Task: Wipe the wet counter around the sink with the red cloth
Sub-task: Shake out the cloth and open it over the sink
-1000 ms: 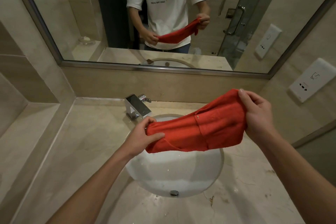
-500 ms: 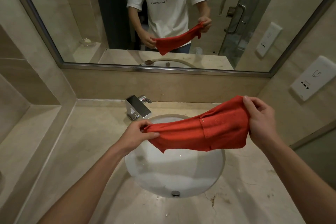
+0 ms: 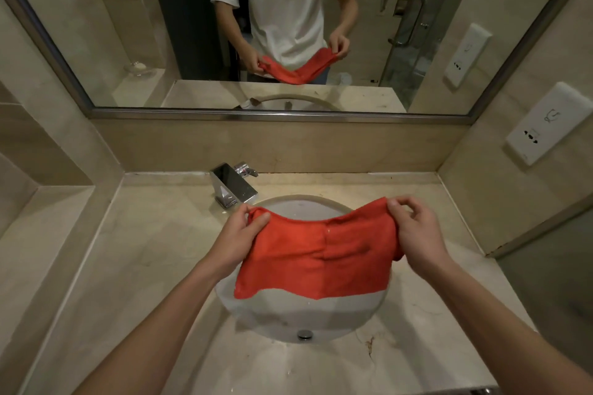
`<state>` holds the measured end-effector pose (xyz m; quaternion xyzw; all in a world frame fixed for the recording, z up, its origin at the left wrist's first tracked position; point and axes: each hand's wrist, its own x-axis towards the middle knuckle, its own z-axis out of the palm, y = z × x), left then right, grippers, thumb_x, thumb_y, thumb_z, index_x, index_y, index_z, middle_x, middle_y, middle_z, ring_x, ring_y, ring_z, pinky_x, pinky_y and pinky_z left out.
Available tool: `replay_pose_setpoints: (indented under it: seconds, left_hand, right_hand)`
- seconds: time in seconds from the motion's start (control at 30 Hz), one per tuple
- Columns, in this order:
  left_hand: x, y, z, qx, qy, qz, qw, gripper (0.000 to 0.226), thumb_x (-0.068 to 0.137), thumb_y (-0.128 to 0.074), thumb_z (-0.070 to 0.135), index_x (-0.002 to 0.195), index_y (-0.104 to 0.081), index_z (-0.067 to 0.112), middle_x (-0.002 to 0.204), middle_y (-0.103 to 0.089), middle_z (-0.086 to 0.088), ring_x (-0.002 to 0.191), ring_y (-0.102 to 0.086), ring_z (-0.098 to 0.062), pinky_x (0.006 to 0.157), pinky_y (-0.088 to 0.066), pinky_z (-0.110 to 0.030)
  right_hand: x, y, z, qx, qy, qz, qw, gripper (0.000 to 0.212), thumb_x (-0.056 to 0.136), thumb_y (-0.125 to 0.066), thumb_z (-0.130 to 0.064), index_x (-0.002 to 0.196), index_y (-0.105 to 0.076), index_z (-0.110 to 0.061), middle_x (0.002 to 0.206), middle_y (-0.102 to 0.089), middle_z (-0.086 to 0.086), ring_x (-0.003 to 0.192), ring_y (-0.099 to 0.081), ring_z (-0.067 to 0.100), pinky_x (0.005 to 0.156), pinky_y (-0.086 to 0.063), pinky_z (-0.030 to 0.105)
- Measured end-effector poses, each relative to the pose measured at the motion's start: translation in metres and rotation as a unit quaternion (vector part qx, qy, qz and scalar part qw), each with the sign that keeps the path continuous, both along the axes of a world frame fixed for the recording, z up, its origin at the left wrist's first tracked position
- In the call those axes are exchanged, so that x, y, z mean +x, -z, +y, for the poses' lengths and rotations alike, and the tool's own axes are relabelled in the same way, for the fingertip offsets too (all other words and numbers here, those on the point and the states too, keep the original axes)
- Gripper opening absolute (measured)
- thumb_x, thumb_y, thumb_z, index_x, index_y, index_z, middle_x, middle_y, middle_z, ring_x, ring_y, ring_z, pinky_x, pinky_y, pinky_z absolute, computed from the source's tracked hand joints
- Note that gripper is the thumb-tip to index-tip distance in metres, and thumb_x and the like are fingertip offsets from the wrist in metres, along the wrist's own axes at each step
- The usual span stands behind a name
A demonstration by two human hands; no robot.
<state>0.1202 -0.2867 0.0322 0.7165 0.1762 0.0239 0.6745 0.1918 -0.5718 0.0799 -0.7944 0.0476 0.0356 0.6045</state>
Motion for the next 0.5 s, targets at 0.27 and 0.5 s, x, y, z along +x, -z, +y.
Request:
replay_pose_setpoints:
  seconds: [0.27,0.5]
  left_hand:
    - [0.005,-0.015,-0.042,0.01,0.056,0.056,0.997,0.024,0.102,-0.048,0.031,0.111,-0.048,0.008,0.091,-0.062,-0.007,0.069,-0.063,-0.013,0.052,-0.053,-0.03]
    - [0.008,-0.022,-0.054,0.011,0.12,0.089,0.989,0.021,0.105,-0.04,0.035,0.106,-0.047,0.016,0.09,-0.058,-0.003,0.065,-0.061,-0.007,0.052,-0.052,-0.032]
  right_hand:
    - [-0.033,0.022,0.054,-0.006,-0.07,0.035,0.997,0.013,0.101,-0.056,-0.026,0.094,-0.064,-0.018,0.057,-0.067,-0.008,0.048,-0.058,0.005,0.049,-0.042,0.023]
    - [-0.044,0.02,0.072,-0.022,-0.15,0.021,0.988,0.014,0.103,-0.054,-0.034,0.107,-0.065,-0.026,0.063,-0.069,0.001,0.057,-0.063,0.009,0.056,-0.046,0.023]
